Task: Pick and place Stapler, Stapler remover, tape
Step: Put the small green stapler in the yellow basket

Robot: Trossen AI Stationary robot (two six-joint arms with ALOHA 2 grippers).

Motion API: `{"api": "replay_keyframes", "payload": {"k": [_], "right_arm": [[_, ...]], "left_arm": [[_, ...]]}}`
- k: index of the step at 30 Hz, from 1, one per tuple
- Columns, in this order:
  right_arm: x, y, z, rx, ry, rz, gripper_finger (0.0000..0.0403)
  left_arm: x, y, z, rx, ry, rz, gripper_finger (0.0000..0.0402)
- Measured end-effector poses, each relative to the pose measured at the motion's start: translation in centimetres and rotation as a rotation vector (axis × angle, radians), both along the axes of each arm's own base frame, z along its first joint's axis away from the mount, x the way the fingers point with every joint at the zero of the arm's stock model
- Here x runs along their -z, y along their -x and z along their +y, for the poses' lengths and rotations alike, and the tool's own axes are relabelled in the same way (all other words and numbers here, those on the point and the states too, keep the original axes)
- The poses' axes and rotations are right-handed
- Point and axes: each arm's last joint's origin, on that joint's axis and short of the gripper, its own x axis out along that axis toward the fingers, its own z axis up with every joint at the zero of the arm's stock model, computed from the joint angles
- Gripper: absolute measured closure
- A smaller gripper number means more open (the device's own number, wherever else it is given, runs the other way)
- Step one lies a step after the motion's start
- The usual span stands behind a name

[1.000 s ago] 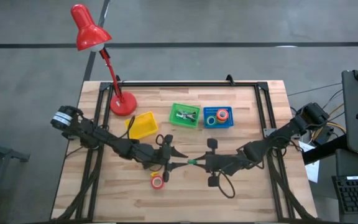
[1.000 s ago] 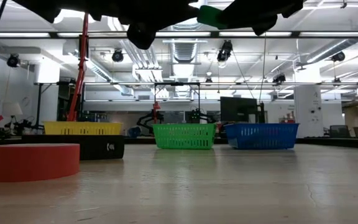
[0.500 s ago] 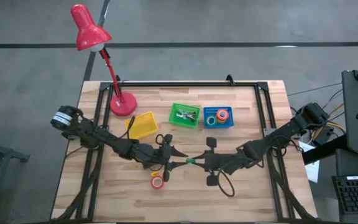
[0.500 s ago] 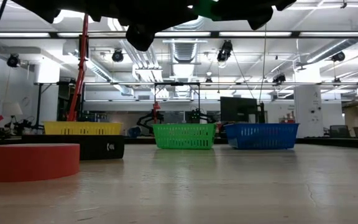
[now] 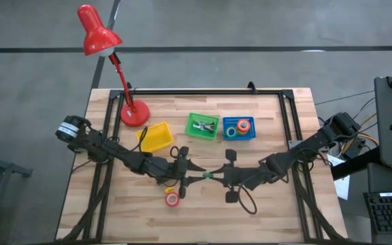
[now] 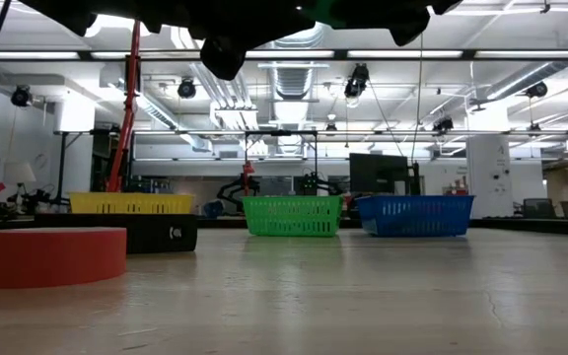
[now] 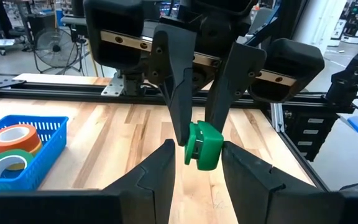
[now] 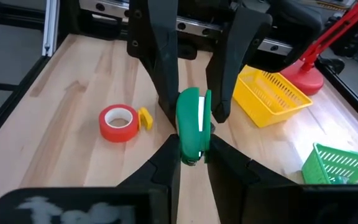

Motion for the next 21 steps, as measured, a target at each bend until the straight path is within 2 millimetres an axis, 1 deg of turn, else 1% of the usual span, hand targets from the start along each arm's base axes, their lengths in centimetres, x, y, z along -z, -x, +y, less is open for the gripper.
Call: {"api": "replay_keyframes", "payload": {"k": [4, 11, 14, 17, 21], "right_arm": [[-0.02, -0.10, -0.18, 0.006, -0.002, -0.002, 0.0339], [-0.02, -0.16, -0.31, 0.010, -0.005, -0.002, 0.0339], [0.02, -0.14, -0.32, 0.018, -0.020, 0.001, 0.0337], [0.11, -0.10, -0.34, 0.021, -0.019, 0.009, 0.0321], [0.29, -0.01, -0.38, 0.032, -0.025, 0.027, 0.0282]], "left_arm": [[-0.04, -0.02, 0.07, -0.012, -0.001, -0.005, 0.0278], [-0.09, -0.03, 0.06, -0.005, -0.017, -0.010, 0.0332], [0.01, 0.02, 0.08, -0.004, -0.027, -0.010, 0.0341], [0.03, 0.03, 0.11, -0.011, -0.027, -0.010, 0.0335], [0.09, 0.05, 0.19, -0.035, -0.031, -0.008, 0.0330]]}}
